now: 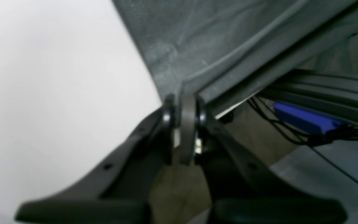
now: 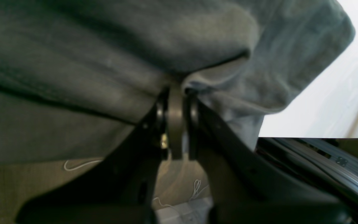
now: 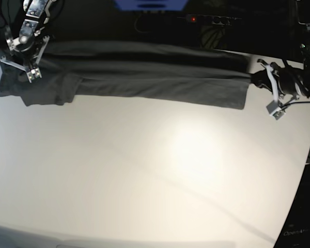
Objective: Fold the T-shirt properly
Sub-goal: 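Move the right gripper inward along the folded edge toward the left gripper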
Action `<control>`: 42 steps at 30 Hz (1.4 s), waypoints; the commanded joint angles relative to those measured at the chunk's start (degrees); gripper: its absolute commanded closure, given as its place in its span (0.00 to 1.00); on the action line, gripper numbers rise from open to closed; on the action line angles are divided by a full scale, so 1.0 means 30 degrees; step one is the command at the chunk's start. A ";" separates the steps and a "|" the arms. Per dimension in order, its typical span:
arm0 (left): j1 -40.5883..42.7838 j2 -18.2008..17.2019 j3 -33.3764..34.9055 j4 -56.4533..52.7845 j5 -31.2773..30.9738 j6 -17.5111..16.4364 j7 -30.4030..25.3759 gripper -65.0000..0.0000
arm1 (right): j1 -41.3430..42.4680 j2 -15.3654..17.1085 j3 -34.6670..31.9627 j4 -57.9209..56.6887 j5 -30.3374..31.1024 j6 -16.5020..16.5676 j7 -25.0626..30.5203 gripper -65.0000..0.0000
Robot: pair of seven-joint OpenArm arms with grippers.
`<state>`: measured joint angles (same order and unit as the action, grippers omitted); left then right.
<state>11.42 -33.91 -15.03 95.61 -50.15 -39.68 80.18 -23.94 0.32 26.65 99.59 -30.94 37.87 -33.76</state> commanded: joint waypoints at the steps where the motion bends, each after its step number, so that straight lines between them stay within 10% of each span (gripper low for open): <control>1: -0.0158 -0.0345 -0.0134 0.0202 0.0292 -0.0106 -0.0061 0.95 | -0.0121 -0.0032 -0.0020 -0.0333 0.0364 0.0711 -0.0337 0.98; 8: -0.0129 0.0007 -0.0134 0.0202 0.0790 -0.0106 -0.0061 0.92 | -0.0121 -0.0003 0.0009 -0.0215 0.0335 0.0711 -0.0396 0.98; 18: -0.0276 0.0036 -0.0163 0.0407 0.0614 -0.0106 -0.0061 0.52 | -0.0092 0.0290 0.0068 0.0254 0.0306 0.0711 -0.0425 0.78; 25: -0.0305 0.0622 -0.0193 0.0261 0.0585 -0.0106 -0.0061 0.53 | -0.0092 0.0524 0.0917 0.1396 0.0306 0.0711 -0.0454 0.78; 32: -0.0744 0.2088 -0.0134 0.0232 0.0761 -0.0106 -0.0061 0.54 | 0.0172 0.1316 0.0829 0.1543 0.0306 0.0711 -0.2125 1.00; 38: -0.1536 0.2674 0.0833 0.0202 0.0790 -0.0106 -0.0061 0.98 | 0.0260 0.1550 0.0829 0.1543 0.0306 0.0711 -0.2154 1.00; 42: -0.1799 0.3318 0.1947 0.0173 0.1025 -0.0106 -0.0061 0.96 | 0.0260 0.1521 0.0800 0.1543 0.0335 0.0711 -0.2154 1.00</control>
<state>6.98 -23.24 -8.91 95.50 -46.13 -39.68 80.49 -23.18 4.23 28.80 103.15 -29.56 40.45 -40.10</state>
